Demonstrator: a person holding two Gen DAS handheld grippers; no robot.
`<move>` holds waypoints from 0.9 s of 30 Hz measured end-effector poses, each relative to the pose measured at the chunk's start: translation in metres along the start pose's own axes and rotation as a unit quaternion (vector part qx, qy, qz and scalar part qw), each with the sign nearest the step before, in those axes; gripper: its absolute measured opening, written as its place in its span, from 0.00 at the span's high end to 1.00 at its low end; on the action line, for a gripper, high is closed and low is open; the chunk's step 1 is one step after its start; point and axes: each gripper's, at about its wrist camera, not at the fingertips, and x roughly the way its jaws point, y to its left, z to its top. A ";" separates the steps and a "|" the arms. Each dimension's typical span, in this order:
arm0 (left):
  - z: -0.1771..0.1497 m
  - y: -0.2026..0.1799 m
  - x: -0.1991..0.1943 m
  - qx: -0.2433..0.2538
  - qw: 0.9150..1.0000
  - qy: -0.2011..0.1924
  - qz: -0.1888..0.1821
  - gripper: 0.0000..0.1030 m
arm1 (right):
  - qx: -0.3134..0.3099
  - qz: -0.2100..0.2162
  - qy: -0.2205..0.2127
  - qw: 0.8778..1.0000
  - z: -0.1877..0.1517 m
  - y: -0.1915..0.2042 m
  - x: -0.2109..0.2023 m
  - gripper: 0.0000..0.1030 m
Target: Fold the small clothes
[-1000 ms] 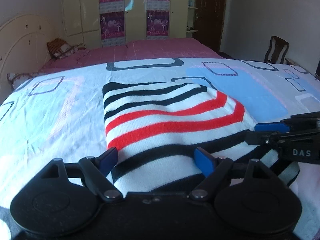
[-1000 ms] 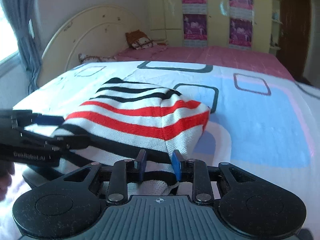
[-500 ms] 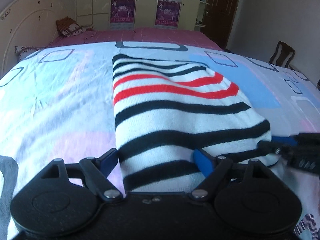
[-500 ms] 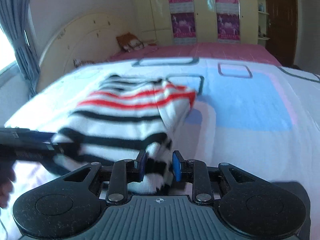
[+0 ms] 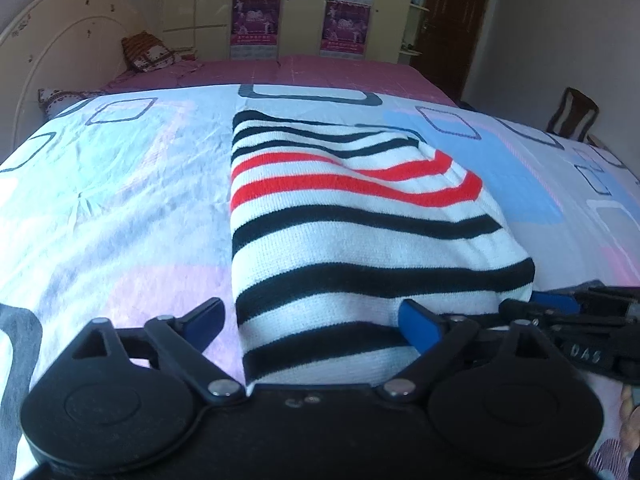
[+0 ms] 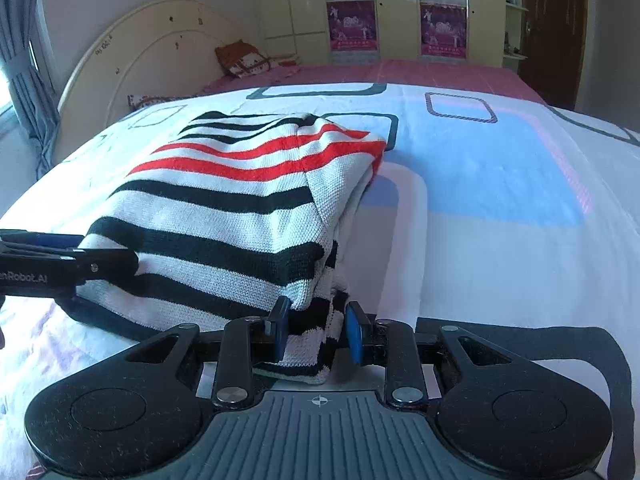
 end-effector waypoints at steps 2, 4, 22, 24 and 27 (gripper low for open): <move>0.001 -0.004 -0.003 -0.003 1.000 -0.003 0.006 0.00 | -0.005 -0.003 0.001 1.000 0.000 0.001 0.001 0.73; 0.001 -0.011 -0.004 -0.001 1.000 0.001 0.024 0.00 | -0.004 -0.004 0.005 1.000 0.002 0.001 0.001 0.72; -0.047 -0.089 -0.178 -0.008 0.990 -0.119 0.071 0.00 | 0.008 0.027 -0.075 0.997 -0.044 0.001 -0.153 0.00; -0.059 -0.100 -0.202 -0.008 0.992 -0.114 0.060 0.00 | 0.002 0.038 -0.084 0.996 -0.058 0.006 -0.186 0.00; -0.081 -0.120 -0.238 0.017 0.991 -0.113 0.068 0.00 | 0.006 0.051 -0.102 0.993 -0.075 0.011 -0.233 0.00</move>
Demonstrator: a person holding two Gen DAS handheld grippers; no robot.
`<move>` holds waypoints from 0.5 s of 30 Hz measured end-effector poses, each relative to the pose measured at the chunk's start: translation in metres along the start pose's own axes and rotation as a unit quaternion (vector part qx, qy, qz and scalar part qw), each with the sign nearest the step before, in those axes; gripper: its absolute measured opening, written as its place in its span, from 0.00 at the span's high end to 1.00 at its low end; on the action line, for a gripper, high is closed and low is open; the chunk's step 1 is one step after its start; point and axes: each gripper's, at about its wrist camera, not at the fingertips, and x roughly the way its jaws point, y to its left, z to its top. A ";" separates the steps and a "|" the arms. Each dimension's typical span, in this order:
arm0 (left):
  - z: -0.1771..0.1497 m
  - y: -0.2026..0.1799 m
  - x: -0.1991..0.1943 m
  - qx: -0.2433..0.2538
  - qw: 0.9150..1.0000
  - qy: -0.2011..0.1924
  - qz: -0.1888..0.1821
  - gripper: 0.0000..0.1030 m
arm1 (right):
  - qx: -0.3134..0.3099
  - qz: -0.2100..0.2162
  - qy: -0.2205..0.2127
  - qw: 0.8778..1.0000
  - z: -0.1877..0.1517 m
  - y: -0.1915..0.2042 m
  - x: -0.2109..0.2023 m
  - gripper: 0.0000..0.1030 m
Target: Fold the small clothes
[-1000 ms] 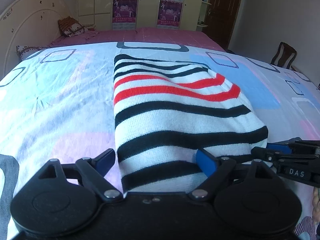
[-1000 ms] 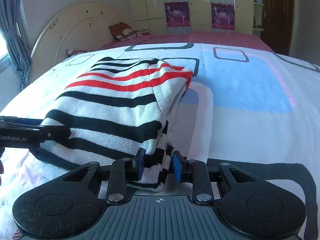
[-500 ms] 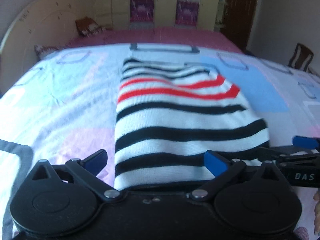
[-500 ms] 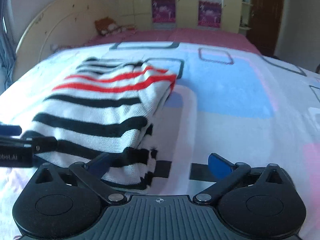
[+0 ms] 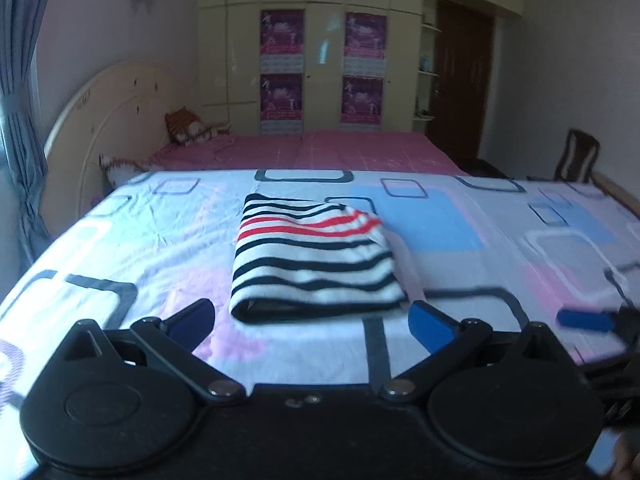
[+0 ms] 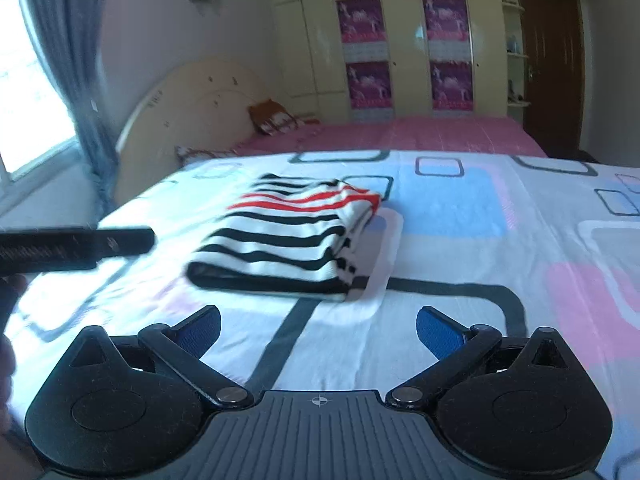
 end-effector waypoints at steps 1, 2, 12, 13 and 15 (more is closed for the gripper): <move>-0.004 -0.005 -0.015 0.007 1.000 -0.002 0.012 0.00 | 0.002 0.000 -0.010 1.000 -0.002 0.002 -0.017 0.00; -0.008 -0.009 -0.029 0.011 1.000 -0.005 0.026 0.00 | 0.004 -0.003 -0.017 1.000 -0.004 0.005 -0.032 0.00; -0.029 -0.010 -0.103 -0.021 0.998 -0.010 0.053 0.00 | 0.018 -0.037 -0.059 0.997 -0.013 0.032 -0.120 0.00; -0.030 -0.011 -0.107 -0.022 0.998 -0.010 0.053 0.00 | 0.013 -0.037 -0.063 0.997 -0.013 0.033 -0.126 0.00; -0.033 -0.012 -0.113 -0.023 0.998 -0.013 0.054 0.00 | 0.006 -0.043 -0.076 0.996 -0.016 0.037 -0.135 0.00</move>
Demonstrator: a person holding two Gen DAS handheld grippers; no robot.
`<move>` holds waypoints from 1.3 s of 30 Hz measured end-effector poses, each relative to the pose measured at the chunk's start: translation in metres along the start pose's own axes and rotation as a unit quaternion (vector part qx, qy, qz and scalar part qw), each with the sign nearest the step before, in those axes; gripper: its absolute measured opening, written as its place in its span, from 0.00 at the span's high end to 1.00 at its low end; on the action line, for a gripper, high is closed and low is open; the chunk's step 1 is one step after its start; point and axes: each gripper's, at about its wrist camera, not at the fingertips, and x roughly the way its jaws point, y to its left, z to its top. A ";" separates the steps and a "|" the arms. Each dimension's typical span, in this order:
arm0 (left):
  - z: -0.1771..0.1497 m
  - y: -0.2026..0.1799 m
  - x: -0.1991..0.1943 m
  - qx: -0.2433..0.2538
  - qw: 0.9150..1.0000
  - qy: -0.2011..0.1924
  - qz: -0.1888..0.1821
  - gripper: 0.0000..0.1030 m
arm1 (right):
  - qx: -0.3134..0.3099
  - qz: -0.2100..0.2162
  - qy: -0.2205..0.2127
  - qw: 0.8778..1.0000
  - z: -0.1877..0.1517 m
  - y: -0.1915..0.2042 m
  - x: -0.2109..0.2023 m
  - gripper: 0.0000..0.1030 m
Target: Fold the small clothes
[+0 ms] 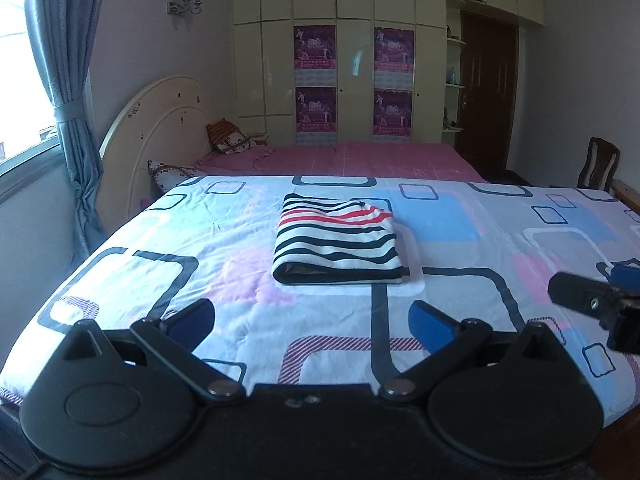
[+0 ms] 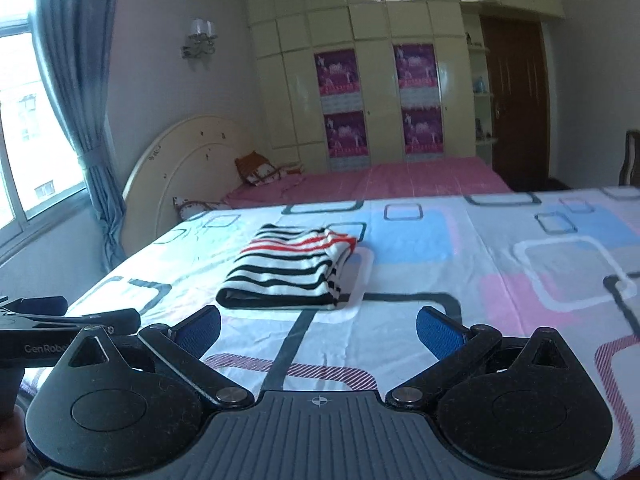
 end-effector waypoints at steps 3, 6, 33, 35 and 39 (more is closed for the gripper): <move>-0.001 0.000 -0.007 -0.003 1.000 -0.005 0.003 0.00 | -0.012 -0.007 -0.013 1.000 -0.001 0.004 -0.010 0.00; -0.001 0.000 -0.012 -0.008 1.000 -0.008 0.003 0.00 | -0.014 -0.007 -0.018 1.000 -0.001 0.004 -0.014 0.00; 0.002 0.013 -0.020 -0.017 1.000 -0.021 0.012 0.00 | -0.021 0.002 -0.024 1.000 -0.004 0.016 -0.012 0.00; 0.002 0.015 -0.020 -0.018 1.000 -0.020 0.012 0.00 | -0.022 0.002 -0.024 0.999 -0.005 0.017 -0.011 0.00; 0.003 0.017 -0.019 -0.019 1.000 -0.020 0.011 0.00 | -0.023 0.003 -0.023 0.999 -0.006 0.019 -0.010 0.00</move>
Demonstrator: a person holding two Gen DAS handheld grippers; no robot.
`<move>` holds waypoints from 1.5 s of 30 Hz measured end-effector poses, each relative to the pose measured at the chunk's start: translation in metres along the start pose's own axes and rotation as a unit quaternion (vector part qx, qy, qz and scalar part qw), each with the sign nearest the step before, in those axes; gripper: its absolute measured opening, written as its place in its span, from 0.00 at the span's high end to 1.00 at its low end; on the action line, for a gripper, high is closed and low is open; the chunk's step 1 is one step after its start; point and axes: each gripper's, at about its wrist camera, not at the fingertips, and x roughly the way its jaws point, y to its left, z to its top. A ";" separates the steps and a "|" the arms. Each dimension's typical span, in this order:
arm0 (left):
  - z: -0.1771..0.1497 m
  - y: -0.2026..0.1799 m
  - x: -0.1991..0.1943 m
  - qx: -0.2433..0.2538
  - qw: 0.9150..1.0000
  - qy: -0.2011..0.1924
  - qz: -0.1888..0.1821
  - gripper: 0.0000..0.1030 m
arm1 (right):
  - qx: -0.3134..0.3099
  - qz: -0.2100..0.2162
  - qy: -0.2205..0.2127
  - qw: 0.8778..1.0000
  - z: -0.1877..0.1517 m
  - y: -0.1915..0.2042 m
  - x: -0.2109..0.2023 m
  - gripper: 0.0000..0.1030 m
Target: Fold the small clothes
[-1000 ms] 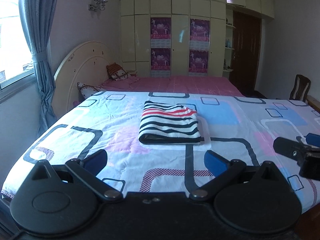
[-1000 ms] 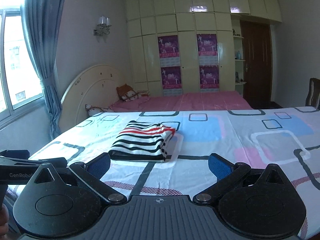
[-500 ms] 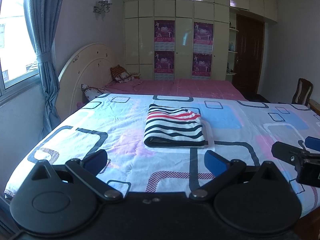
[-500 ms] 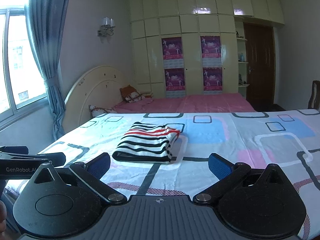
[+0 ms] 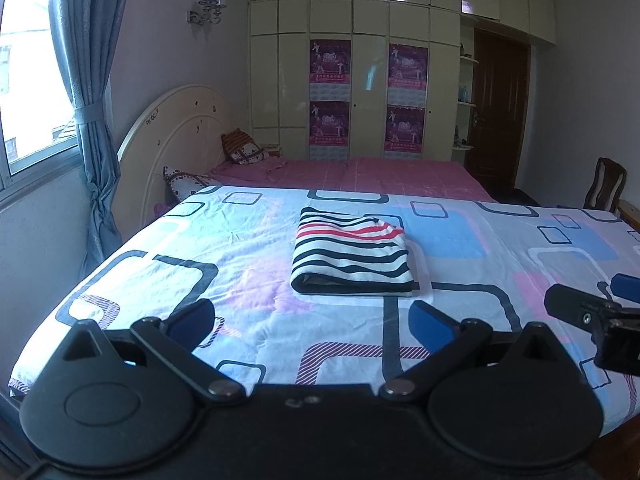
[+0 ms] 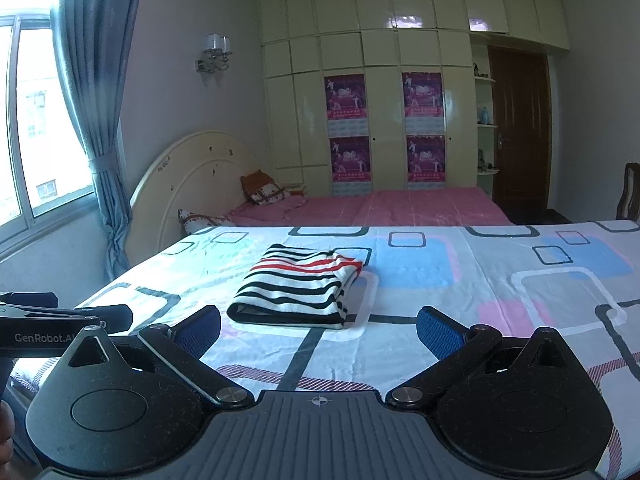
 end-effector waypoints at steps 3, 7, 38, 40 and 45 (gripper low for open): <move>0.000 0.000 0.000 0.001 1.000 0.001 0.000 0.00 | 0.000 -0.001 0.000 1.000 -0.001 0.000 0.000 0.00; 0.000 0.001 0.001 0.001 1.000 0.004 -0.003 0.00 | 0.000 -0.002 0.001 1.000 -0.001 0.001 0.000 0.00; 0.003 0.006 0.029 -0.001 0.999 0.027 -0.022 0.03 | -0.002 0.003 0.013 1.000 0.000 0.004 0.016 0.00; 0.003 0.006 0.033 -0.003 0.999 0.022 -0.028 0.05 | -0.001 0.001 0.016 1.000 0.000 0.002 0.020 0.00; 0.007 0.004 0.052 -0.003 0.999 0.033 -0.025 0.00 | 0.007 -0.003 0.022 1.000 0.001 -0.006 0.033 0.00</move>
